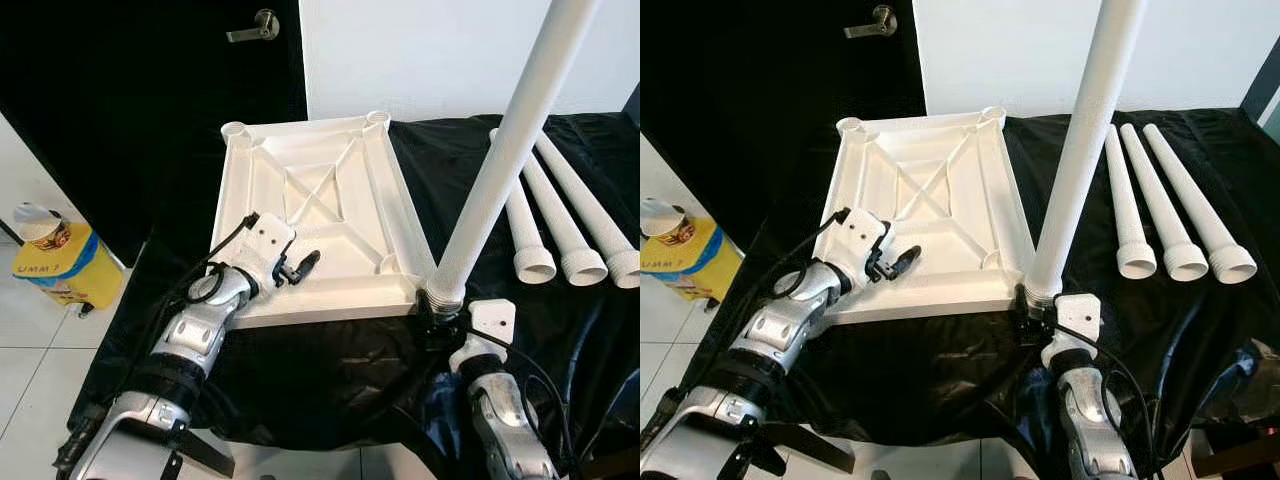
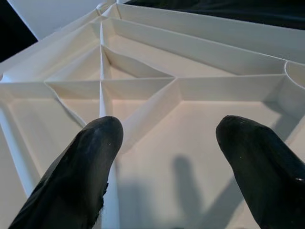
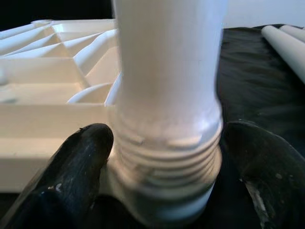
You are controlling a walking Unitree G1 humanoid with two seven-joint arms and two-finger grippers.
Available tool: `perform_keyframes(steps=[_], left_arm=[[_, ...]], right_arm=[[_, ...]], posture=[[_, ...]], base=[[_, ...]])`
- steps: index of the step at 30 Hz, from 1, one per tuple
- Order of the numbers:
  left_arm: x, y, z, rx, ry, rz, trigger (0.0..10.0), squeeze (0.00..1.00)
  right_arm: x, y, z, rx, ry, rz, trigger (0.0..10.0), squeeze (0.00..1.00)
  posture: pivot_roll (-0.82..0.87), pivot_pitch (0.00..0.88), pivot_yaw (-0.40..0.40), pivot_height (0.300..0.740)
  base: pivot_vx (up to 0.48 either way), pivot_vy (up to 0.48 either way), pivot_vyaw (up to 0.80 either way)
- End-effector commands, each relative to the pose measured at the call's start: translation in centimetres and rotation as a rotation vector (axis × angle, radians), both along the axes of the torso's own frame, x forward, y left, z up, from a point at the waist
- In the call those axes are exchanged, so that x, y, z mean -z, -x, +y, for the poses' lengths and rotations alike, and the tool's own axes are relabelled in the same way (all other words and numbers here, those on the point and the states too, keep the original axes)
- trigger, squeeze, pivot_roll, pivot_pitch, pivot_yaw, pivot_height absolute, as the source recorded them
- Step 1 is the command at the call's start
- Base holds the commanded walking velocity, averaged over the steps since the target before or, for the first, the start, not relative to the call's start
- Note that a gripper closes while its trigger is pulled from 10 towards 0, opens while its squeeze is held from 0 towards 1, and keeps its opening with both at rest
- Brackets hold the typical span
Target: Building children table
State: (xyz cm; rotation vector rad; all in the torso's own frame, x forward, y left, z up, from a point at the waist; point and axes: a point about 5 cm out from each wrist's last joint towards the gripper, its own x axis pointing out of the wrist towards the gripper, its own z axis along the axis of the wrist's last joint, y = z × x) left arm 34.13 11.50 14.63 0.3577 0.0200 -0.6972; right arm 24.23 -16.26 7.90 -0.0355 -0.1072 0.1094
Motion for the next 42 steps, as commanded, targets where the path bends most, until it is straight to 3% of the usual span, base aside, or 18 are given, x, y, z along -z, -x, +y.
perform_keyframes(steps=[1,9,10,16,19,25,34,38,42], left_arm=[[0.1,-0.1,0.2,0.038,-0.018,0.007,10.0,0.00],[-0.5,0.4,-1.7,0.218,0.037,0.022,10.0,0.00],[-0.4,0.5,-2.4,0.266,0.024,0.026,10.0,0.00],[-0.1,0.3,-3.1,0.294,0.003,0.032,10.0,0.00],[1.1,0.1,-3.6,0.321,-0.079,0.065,10.0,0.00],[2.5,-0.5,-3.6,0.270,-0.171,0.120,10.0,0.00],[3.5,-1.5,-2.5,0.149,-0.223,0.206,10.0,0.00],[4.1,-2.3,-1.2,0.027,-0.264,0.257,10.0,0.00],[4.1,-2.5,-1.0,0.004,-0.265,0.264,10.0,0.00]], right_arm=[[0.3,0.7,0.2,-0.032,-0.001,0.007,10.0,0.00],[0.5,2.3,-0.1,-0.093,0.034,0.009,10.0,0.00],[0.7,2.7,-0.6,-0.094,0.052,0.019,10.0,0.00],[0.8,3.0,-1.1,-0.098,0.072,0.028,10.0,0.00],[0.8,3.1,-1.3,-0.101,0.079,0.029,10.0,0.00],[0.7,3.1,-1.1,-0.109,0.081,0.026,10.0,0.00],[0.6,2.9,-0.9,-0.106,0.078,0.021,10.0,0.00],[0.6,2.8,-0.6,-0.101,0.074,0.021,10.0,0.00],[0.7,2.8,-0.6,-0.100,0.072,0.020,10.0,0.00]], posture=[[-0.07,0.052,0.064,0.740],[-0.09,0.052,0.074,0.740],[-0.09,0.047,0.076,0.740],[-0.10,0.042,0.082,0.740],[-0.10,0.039,0.084,0.740],[-0.10,0.040,0.088,0.740],[-0.10,0.045,0.092,0.740],[-0.09,0.046,0.099,0.740],[-0.09,0.045,0.101,0.740]], base=[[0.000,0.000,0.00],[0.000,0.000,0.00],[0.000,0.000,0.00],[0.000,0.000,0.00],[0.000,0.000,0.00],[0.000,0.000,0.00],[0.000,0.000,0.00],[0.000,0.000,0.00],[0.000,0.000,0.00]])
